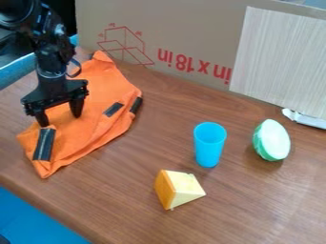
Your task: Move the cloth toward the three figures on the table
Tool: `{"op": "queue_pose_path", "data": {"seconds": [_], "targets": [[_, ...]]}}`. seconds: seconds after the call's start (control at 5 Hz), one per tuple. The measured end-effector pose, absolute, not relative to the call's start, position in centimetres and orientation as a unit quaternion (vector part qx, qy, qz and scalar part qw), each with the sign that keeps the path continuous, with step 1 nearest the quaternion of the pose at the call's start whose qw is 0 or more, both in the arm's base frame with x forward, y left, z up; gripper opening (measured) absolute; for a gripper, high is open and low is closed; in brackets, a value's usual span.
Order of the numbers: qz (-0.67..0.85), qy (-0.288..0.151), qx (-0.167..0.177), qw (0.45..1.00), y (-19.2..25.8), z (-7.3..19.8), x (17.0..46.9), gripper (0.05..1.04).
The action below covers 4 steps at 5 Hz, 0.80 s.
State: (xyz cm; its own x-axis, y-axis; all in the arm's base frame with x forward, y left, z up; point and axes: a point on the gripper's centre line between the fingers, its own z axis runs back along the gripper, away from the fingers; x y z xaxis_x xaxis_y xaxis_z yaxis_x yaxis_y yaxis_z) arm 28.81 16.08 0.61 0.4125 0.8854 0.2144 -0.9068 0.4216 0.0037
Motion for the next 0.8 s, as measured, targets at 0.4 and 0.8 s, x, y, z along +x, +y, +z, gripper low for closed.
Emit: {"op": "queue_pose_path", "data": {"seconds": [0.4, 0.8], "targets": [[0.536, -0.104, 0.050, 0.836, 12.6, 0.5, 30.4, 0.999], [0.542, -0.095, 0.040, 0.834, 9.6, 0.5, 31.5, 0.999]]}}
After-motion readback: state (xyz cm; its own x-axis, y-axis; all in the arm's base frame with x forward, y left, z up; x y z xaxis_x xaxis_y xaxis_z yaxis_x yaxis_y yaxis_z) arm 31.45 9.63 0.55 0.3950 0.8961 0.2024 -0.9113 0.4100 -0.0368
